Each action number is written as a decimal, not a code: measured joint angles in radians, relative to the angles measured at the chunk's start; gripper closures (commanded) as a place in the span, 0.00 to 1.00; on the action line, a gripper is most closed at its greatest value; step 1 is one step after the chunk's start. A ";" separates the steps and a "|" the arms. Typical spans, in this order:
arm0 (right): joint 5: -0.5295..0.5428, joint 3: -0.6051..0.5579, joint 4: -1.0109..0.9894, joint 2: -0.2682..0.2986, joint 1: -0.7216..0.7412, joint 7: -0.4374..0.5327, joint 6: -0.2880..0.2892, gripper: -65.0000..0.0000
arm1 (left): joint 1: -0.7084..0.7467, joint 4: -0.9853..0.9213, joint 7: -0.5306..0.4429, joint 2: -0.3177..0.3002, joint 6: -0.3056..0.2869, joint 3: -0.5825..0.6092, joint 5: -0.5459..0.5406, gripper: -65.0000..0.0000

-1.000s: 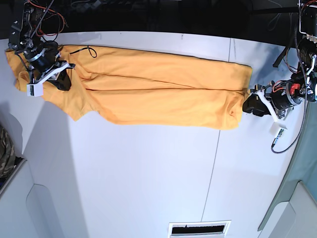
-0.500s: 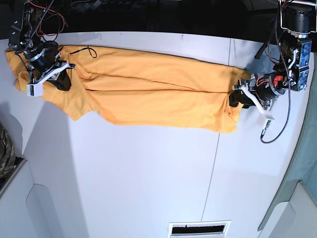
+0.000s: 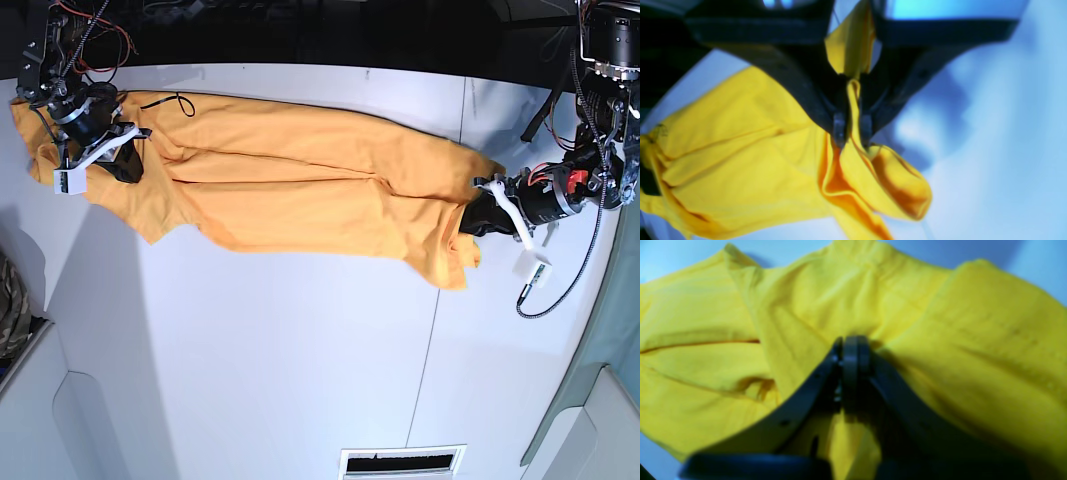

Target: Layout the t-shirt on the table in an organized manner, then fold the t-shirt properly

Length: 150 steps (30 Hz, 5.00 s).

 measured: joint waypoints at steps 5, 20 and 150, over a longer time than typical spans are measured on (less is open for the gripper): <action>0.000 0.000 0.000 0.000 0.000 0.000 0.000 1.00 | 0.057 0.161 0.022 0.016 -0.004 0.003 -0.109 1.00; 0.000 0.000 0.000 0.000 0.000 0.000 0.000 1.00 | 0.045 0.081 -0.142 0.391 0.090 0.214 0.239 1.00; 0.225 0.161 -0.211 0.122 0.084 -0.071 -0.013 0.53 | 0.087 -0.040 -0.204 0.349 -0.003 0.387 0.390 0.59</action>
